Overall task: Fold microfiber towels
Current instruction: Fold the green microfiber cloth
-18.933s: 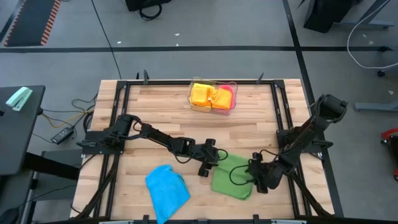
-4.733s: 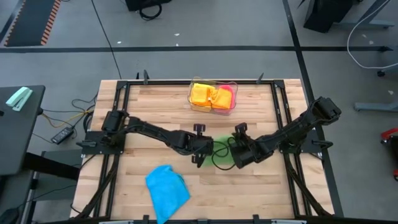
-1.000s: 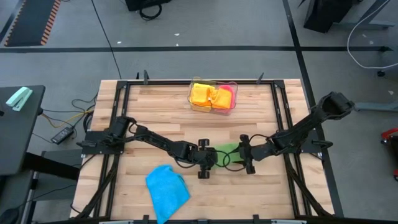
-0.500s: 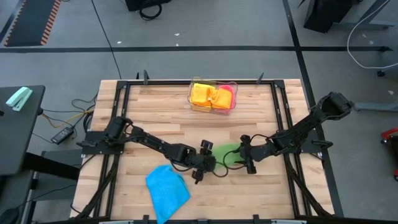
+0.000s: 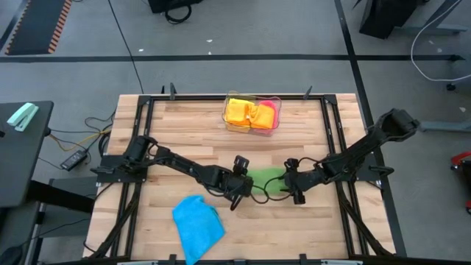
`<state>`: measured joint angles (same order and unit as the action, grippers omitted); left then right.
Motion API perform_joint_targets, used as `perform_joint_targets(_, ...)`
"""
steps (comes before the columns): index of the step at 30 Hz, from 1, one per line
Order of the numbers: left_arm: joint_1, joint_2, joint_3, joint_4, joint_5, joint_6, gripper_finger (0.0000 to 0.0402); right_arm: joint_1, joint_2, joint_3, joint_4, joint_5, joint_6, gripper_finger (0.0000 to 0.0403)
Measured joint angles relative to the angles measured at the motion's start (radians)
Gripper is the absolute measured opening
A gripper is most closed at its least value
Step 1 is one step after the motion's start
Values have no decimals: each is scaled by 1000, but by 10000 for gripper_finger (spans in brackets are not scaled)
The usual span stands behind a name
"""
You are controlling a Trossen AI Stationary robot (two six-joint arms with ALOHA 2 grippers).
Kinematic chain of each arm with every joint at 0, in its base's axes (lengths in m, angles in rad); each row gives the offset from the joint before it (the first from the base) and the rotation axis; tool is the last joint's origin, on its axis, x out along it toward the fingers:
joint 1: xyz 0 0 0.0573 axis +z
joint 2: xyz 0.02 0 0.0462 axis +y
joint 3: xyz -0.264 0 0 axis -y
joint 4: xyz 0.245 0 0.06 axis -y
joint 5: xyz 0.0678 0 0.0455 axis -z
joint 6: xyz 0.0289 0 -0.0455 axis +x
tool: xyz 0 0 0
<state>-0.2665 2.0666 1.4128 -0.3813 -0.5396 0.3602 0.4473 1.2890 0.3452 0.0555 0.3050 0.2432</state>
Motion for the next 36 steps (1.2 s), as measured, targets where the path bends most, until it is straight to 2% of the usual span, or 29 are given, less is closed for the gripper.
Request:
perform_joint_targets(7,-27,-35,35,-86,5,-43,172,0,-49,44,-72,0,-9,233)
perform_joint_targets(11,-34,-49,43,-62,2,-60,172,1,-80,46,-77,0,-10,233)
perform_joint_targets(15,17,-39,36,10,-7,-121,172,24,-101,47,-84,-2,8,233)
perform_joint_targets(22,128,7,34,-4,-4,-204,172,119,-62,47,-6,-8,52,233)
perform_joint_targets(23,142,15,34,-10,14,-218,172,132,-58,47,-3,-8,62,233)
perform_joint_targets(28,176,42,35,-18,242,-255,172,180,-47,47,22,-5,99,233)
perform_joint_targets(30,163,46,32,-59,254,-277,172,190,-47,47,21,-4,108,233)
perform_joint_targets(36,84,58,33,-10,292,-290,171,227,-49,47,13,-3,146,233)
